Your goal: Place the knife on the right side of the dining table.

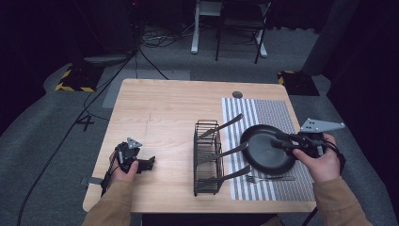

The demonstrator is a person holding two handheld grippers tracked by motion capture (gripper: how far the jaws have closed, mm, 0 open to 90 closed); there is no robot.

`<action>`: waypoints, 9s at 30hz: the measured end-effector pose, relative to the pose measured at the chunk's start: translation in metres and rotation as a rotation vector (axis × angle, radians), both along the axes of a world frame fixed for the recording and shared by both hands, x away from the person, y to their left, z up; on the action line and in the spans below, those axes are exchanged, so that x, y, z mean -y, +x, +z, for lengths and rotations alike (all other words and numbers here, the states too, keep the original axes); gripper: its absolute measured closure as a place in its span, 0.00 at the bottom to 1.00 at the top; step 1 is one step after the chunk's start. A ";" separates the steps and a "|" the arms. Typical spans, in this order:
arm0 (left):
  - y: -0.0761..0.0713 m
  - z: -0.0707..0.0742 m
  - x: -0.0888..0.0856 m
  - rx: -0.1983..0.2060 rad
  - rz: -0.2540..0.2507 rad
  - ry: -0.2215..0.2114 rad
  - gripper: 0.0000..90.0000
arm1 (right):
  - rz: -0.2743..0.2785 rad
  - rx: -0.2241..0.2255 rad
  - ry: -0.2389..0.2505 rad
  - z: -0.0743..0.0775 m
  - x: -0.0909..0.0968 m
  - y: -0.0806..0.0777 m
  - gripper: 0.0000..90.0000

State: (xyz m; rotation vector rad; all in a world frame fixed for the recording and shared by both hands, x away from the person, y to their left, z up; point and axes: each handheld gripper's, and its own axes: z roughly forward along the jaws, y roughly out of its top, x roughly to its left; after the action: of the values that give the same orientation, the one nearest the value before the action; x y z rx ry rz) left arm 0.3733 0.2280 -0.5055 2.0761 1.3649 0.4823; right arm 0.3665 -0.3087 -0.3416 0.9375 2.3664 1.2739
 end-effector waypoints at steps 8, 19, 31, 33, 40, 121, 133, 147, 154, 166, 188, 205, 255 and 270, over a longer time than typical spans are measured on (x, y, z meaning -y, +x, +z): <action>0.001 0.000 0.000 -0.001 -0.002 0.002 0.00 | 0.070 -0.010 -0.016 0.025 -0.037 0.022 0.67; 0.001 0.000 0.000 -0.001 -0.004 0.002 0.00 | 0.116 -0.041 -0.040 0.034 -0.073 0.049 0.70; 0.001 0.000 0.000 -0.001 -0.004 0.002 0.00 | 0.104 -0.045 -0.052 0.027 -0.096 0.063 0.68; 0.001 0.000 0.000 -0.001 -0.004 0.002 0.00 | 0.106 -0.051 -0.052 0.026 -0.097 0.064 0.68; 0.001 0.000 0.000 -0.001 -0.004 0.002 0.00 | 0.114 -0.079 -0.056 0.021 -0.102 0.070 0.75; 0.001 0.000 0.000 -0.001 -0.004 0.002 0.00 | -0.050 0.115 0.160 0.132 0.008 0.041 0.94; 0.001 0.000 0.000 0.000 -0.004 0.002 0.00 | -0.117 0.076 0.133 0.097 0.007 0.080 0.94; 0.001 0.000 0.000 -0.001 -0.004 0.002 0.00 | -0.174 0.009 0.128 0.042 -0.002 0.123 0.94; 0.001 0.000 0.000 -0.001 -0.004 0.002 0.00 | -0.189 -0.006 0.115 0.027 -0.004 0.130 0.94; 0.001 0.000 0.000 -0.001 -0.004 0.002 0.00 | -0.200 -0.027 0.120 0.012 -0.002 0.134 0.94; 0.001 0.000 0.000 -0.001 -0.004 0.002 0.00 | -0.262 -0.053 0.056 0.004 0.010 0.141 0.90; 0.001 0.000 0.000 -0.001 -0.004 0.002 0.00 | -0.399 -0.111 -0.016 -0.015 0.038 0.156 0.80; 0.001 0.000 0.000 0.000 -0.004 0.002 0.00 | -0.533 -0.251 -0.025 -0.081 0.083 0.182 0.63; 0.001 0.000 0.000 -0.001 -0.004 0.002 0.00 | -0.548 -0.273 -0.014 -0.094 0.087 0.185 0.61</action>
State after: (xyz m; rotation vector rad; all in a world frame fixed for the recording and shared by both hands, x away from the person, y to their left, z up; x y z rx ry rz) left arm 0.3740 0.2283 -0.5054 2.0801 1.3612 0.4816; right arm 0.5514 -0.3958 -0.4356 1.6962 2.0640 0.9553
